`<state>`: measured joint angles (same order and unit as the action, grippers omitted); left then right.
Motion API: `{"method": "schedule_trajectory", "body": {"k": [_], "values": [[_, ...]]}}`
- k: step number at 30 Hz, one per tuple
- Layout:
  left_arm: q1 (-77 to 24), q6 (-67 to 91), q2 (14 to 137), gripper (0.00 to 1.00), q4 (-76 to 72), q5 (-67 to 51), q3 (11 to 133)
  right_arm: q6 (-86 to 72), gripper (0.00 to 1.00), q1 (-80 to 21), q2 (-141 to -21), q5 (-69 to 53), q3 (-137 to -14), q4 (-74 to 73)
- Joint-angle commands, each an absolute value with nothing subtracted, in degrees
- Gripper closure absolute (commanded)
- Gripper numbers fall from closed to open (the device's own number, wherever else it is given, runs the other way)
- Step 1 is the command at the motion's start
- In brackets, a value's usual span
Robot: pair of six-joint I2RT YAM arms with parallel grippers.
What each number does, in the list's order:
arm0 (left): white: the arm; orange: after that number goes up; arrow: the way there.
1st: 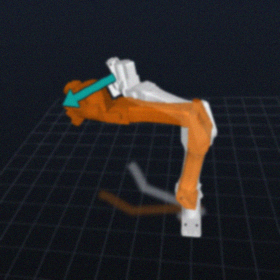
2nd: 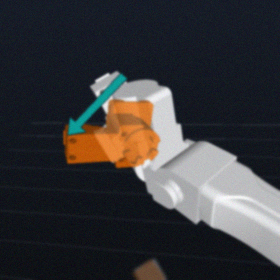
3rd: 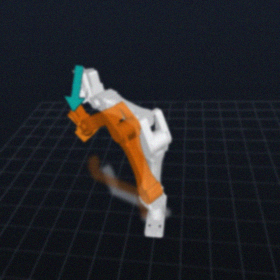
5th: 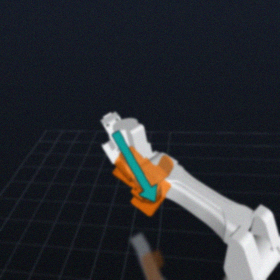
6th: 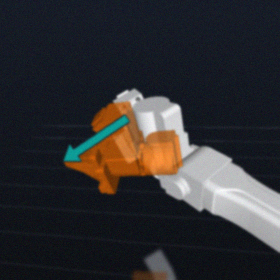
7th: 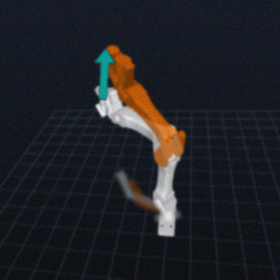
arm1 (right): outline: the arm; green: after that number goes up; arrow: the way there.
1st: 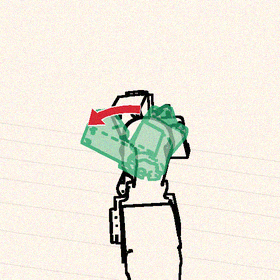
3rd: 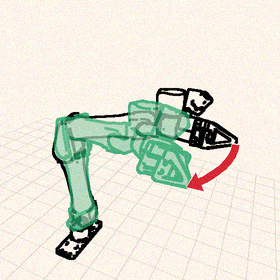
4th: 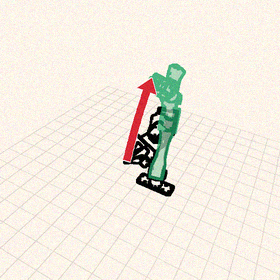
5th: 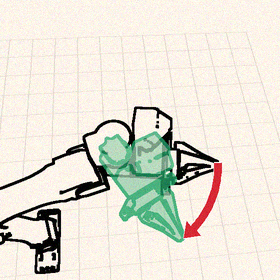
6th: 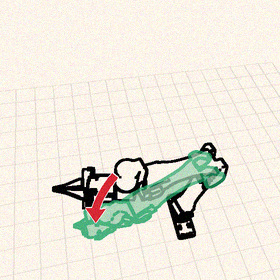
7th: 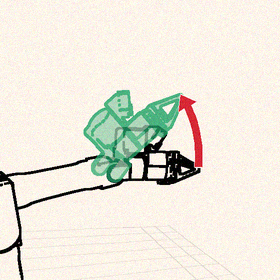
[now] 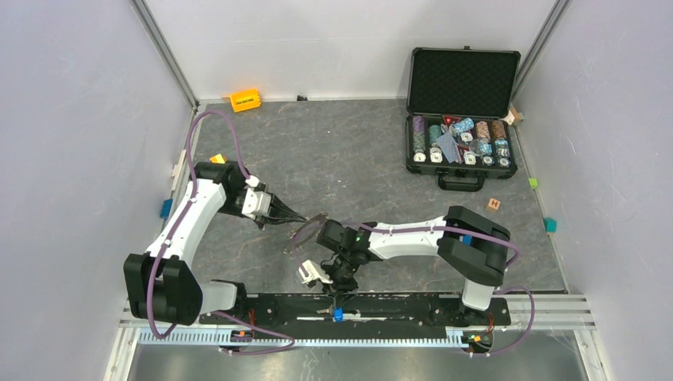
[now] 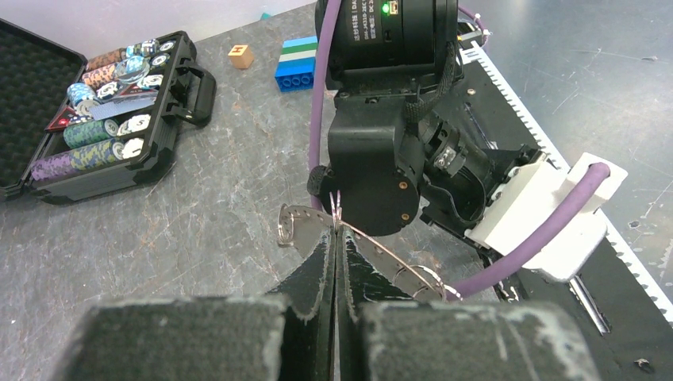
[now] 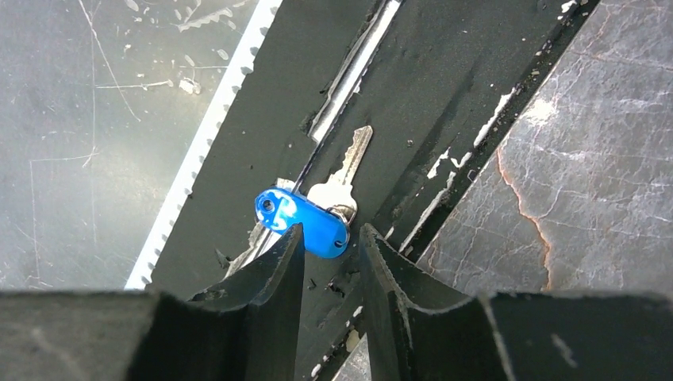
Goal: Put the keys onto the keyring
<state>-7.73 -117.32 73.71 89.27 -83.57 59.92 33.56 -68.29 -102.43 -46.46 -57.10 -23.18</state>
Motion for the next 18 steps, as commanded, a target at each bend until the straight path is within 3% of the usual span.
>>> {"method": "schedule_trajectory", "body": {"k": [1,18], "values": [[-7.5,-130.4,72.7,0.98,94.3,-86.5,60.8,34.9,0.63,-69.1,-104.1,-46.9,-59.9,-22.5],[-7.5,-130.3,72.6,0.98,94.3,-86.4,60.6,37.3,0.67,-70.0,-105.7,-47.5,-59.9,-24.5]]}}
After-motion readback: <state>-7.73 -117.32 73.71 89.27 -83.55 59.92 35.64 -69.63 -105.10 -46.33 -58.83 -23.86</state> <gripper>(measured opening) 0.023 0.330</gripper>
